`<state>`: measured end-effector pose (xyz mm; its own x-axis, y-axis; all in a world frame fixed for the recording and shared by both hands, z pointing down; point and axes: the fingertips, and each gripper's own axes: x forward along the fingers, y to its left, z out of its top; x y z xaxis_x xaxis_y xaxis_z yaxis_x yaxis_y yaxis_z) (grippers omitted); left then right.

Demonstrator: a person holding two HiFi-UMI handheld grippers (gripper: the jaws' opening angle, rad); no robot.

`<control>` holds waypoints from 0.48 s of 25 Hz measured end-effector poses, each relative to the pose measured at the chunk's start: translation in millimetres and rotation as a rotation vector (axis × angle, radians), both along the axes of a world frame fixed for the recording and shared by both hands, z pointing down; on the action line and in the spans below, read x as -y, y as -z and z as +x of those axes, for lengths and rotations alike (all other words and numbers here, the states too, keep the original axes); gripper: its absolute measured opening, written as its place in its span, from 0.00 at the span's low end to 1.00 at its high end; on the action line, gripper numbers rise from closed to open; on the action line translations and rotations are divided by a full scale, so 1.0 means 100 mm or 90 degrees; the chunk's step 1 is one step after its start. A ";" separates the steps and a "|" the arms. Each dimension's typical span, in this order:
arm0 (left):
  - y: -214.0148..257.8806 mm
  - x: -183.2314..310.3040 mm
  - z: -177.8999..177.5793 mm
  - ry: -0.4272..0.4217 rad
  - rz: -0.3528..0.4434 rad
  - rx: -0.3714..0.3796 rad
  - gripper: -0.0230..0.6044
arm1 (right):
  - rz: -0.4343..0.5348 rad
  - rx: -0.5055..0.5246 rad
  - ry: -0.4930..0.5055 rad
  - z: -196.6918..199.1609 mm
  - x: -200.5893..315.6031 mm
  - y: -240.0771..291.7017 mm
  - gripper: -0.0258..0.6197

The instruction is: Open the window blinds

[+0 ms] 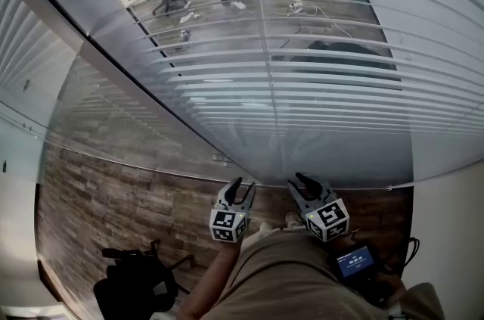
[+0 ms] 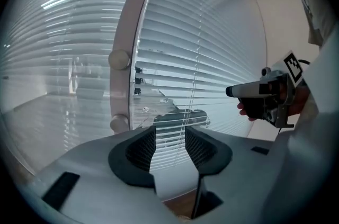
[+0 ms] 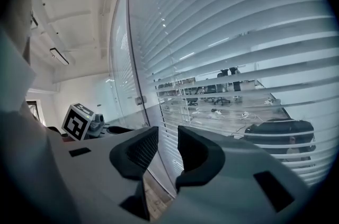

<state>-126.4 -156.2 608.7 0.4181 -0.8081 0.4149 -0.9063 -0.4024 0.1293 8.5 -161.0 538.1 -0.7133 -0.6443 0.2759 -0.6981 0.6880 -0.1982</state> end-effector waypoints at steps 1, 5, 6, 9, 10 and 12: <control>-0.02 0.00 0.00 0.001 -0.002 -0.002 0.33 | -0.001 0.002 0.000 0.00 0.00 -0.01 0.23; -0.04 0.00 0.01 0.004 -0.016 -0.036 0.33 | -0.009 0.009 0.006 -0.02 0.00 -0.01 0.23; -0.05 -0.02 0.00 0.006 -0.021 -0.044 0.33 | -0.009 0.010 0.007 -0.03 0.00 0.00 0.23; -0.10 -0.08 -0.03 0.011 -0.028 -0.048 0.33 | -0.011 0.011 0.011 -0.05 -0.04 -0.03 0.23; -0.12 -0.10 -0.04 0.012 -0.029 -0.047 0.33 | -0.012 0.011 0.013 -0.06 -0.05 -0.05 0.23; -0.17 -0.12 -0.04 0.012 -0.033 -0.046 0.33 | -0.015 0.011 0.016 -0.07 -0.08 -0.10 0.23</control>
